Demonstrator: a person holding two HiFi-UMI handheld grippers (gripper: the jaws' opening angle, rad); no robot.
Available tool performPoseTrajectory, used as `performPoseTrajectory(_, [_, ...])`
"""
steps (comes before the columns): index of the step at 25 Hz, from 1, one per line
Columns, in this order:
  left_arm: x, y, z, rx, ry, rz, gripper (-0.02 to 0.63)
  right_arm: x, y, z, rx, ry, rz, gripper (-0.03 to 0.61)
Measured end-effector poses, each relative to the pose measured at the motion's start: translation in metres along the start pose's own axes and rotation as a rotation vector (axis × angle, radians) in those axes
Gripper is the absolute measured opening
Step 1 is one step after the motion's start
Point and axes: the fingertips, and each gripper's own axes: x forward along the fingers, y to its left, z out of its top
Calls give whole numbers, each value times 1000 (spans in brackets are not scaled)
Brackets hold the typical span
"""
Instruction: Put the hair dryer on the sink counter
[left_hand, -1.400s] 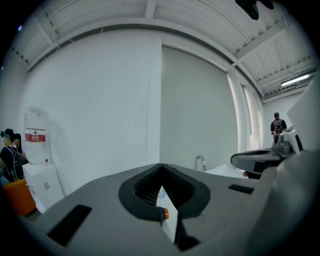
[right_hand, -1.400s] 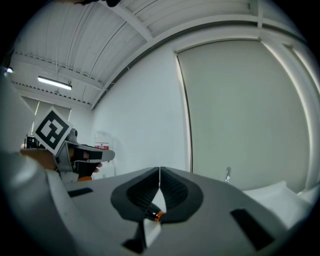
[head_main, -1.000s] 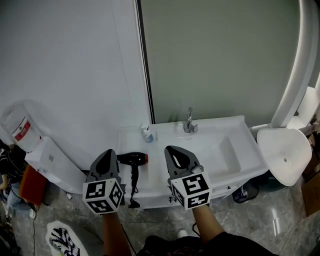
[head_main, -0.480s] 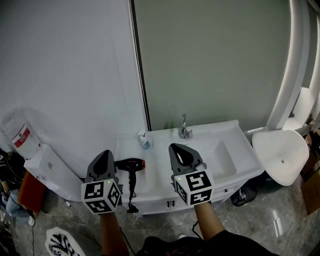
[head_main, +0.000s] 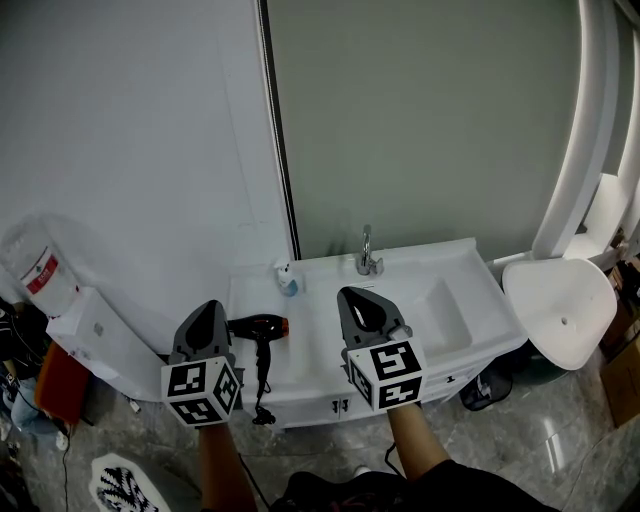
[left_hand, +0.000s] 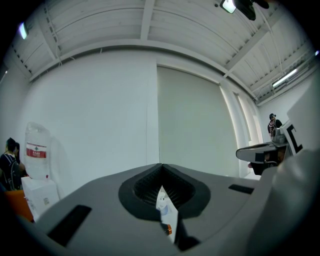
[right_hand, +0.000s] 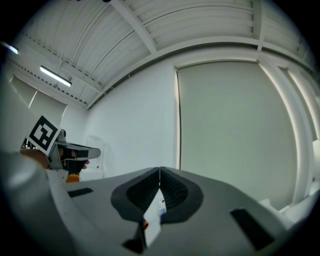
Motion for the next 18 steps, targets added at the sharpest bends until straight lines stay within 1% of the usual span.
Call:
performPoseTrajectory(5, [2, -1, -1, 4, 7, -7, 9, 1, 0, -3, -10, 12, -4, 20])
performPoseTrajectory(14, [7, 3, -2, 35, 17, 20, 9, 7, 1, -9, 4, 21, 9, 20])
performPoseTrajectory(18, [8, 5, -4, 26, 15, 19, 9, 8, -2, -9, 4, 19, 1, 20])
